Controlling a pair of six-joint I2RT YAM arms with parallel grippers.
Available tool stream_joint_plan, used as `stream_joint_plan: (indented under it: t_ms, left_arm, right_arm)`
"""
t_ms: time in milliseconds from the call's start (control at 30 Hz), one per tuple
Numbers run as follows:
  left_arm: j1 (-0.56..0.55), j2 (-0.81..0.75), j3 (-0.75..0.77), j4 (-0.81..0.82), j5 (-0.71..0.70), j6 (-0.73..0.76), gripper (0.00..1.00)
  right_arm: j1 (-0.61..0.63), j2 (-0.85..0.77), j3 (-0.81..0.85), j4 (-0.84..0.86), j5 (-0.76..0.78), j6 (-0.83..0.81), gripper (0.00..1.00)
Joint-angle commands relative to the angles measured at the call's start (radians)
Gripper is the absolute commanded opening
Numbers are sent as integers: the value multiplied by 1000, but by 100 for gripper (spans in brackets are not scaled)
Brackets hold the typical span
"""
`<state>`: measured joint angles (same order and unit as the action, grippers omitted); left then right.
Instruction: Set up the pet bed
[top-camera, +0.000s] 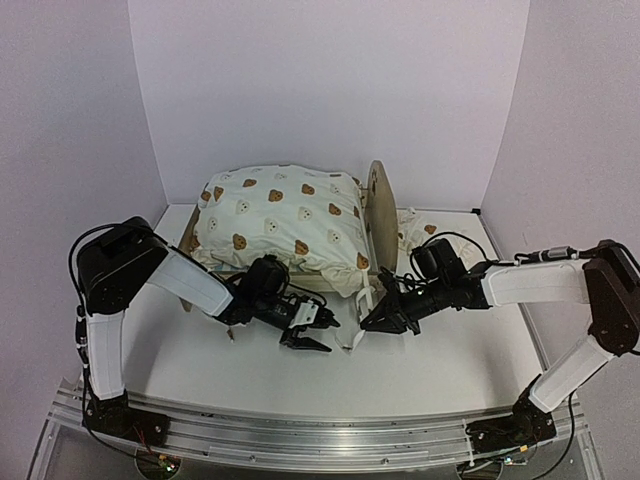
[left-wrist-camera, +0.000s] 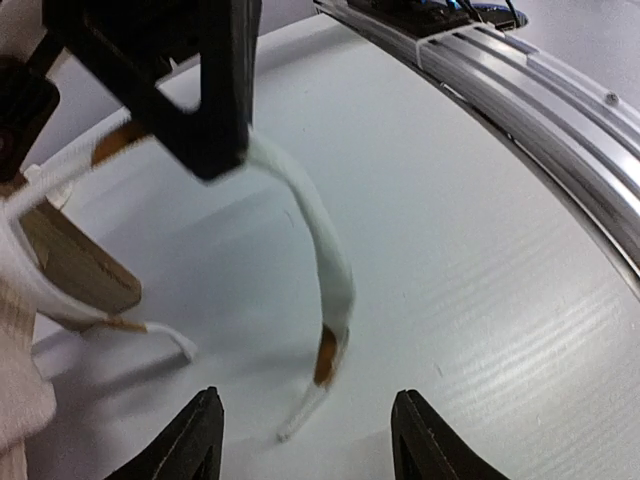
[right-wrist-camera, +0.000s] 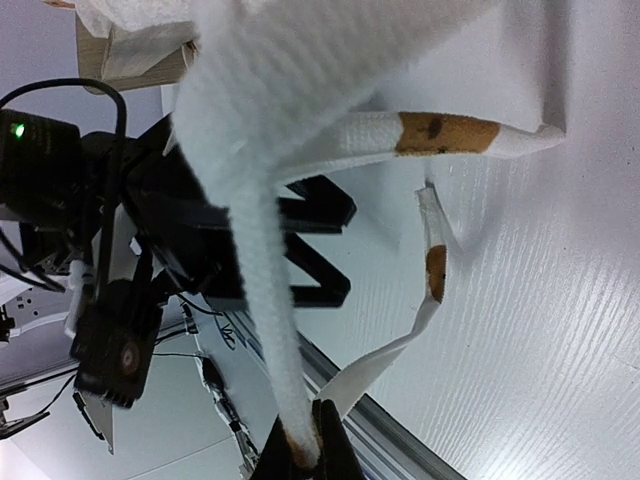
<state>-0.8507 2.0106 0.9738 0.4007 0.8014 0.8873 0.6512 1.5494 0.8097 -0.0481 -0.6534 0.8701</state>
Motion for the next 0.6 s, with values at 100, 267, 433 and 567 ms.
stream_joint_plan:
  t_ms: [100, 267, 433, 567]
  left_arm:
    - [-107, 96, 77, 179, -195, -296, 66]
    - [-129, 140, 127, 203, -244, -314, 62]
    - [-133, 140, 117, 220, -259, -297, 24]
    - [-133, 112, 73, 303, -333, -276, 0]
  right_arm:
    - [-1, 9, 8, -69, 30, 14, 0]
    - [0, 12, 12, -69, 30, 4, 0]
    - [-1, 14, 2, -69, 50, -10, 0]
    - [-3, 28, -14, -68, 63, -7, 0]
